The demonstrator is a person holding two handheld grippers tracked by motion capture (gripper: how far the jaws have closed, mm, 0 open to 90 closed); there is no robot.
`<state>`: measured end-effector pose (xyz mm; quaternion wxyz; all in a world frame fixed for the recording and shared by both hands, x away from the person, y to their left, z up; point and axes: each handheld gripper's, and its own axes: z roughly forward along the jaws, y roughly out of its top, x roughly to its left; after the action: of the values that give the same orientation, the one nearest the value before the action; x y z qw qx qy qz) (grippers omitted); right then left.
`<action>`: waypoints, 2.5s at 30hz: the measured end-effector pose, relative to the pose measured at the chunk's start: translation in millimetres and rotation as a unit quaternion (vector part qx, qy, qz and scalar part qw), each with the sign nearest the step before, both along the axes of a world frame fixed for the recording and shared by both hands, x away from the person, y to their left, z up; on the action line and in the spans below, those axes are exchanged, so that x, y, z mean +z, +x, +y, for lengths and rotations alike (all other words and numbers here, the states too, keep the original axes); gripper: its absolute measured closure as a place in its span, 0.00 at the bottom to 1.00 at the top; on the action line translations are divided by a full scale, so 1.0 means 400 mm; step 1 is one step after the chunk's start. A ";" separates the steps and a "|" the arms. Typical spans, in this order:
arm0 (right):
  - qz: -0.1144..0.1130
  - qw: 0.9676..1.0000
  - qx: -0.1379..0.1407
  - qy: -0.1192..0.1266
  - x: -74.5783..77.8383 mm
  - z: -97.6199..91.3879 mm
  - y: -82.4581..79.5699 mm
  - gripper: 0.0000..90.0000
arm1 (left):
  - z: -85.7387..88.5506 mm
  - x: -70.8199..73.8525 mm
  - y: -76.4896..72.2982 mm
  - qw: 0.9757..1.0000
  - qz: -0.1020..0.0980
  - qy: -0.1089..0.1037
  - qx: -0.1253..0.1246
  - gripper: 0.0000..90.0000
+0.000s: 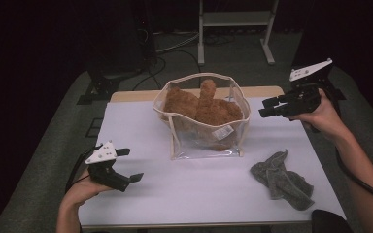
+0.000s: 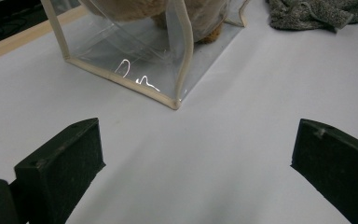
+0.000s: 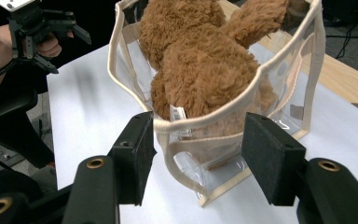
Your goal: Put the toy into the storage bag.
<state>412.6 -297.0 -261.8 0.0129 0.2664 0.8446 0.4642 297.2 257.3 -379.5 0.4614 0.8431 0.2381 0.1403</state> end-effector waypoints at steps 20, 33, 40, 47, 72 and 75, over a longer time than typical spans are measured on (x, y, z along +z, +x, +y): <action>0.038 0.999 -0.022 0.025 -0.106 -0.061 -0.036 0.44 | 0.000 -0.003 0.000 1.000 0.002 0.000 0.001 0.01; 0.058 0.997 -0.031 0.031 -0.179 -0.084 -0.054 0.44 | 0.003 -0.005 0.000 1.000 0.004 0.002 0.002 0.01; 0.073 0.996 -0.033 0.032 -0.225 -0.094 -0.066 0.44 | -0.002 -0.006 0.001 1.000 0.004 0.006 -0.001 0.01; 0.080 0.995 -0.035 0.038 -0.250 -0.095 -0.075 0.44 | -0.002 -0.006 0.001 1.000 0.005 0.006 0.000 0.01; 0.097 0.992 -0.045 0.066 -0.314 -0.121 -0.114 0.43 | -0.012 0.001 -0.004 1.000 0.002 0.008 -0.004 0.01; 0.101 0.992 -0.043 0.066 -0.325 -0.120 -0.126 0.43 | -0.018 0.005 -0.006 1.000 0.000 0.014 -0.005 0.01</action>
<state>362.3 -344.8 -391.9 -0.0697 0.3483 0.7967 0.4890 294.9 250.3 -377.5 0.4505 0.8506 0.2318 0.1408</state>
